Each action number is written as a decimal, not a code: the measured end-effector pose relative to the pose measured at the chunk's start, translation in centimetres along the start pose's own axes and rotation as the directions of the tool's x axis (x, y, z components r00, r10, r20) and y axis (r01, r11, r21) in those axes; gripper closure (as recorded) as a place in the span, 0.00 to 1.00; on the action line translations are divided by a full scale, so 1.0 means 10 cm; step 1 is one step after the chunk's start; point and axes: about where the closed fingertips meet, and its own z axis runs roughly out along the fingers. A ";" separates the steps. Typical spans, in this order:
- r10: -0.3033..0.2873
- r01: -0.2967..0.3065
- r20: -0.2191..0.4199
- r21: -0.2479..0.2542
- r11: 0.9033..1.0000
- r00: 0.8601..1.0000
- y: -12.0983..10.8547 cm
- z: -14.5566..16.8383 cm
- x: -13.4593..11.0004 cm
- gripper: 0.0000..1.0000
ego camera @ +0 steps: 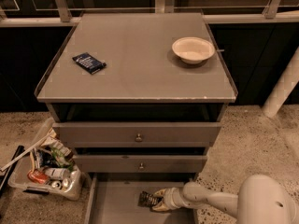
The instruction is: Place rxbar chocolate into bottom drawer
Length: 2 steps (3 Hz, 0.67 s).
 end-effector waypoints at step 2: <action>0.000 0.000 0.000 0.000 1.000 1.000 0.00 0.00 0.00 0.00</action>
Offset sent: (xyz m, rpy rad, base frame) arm 0.0000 0.0000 0.0000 0.0000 0.0000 0.0000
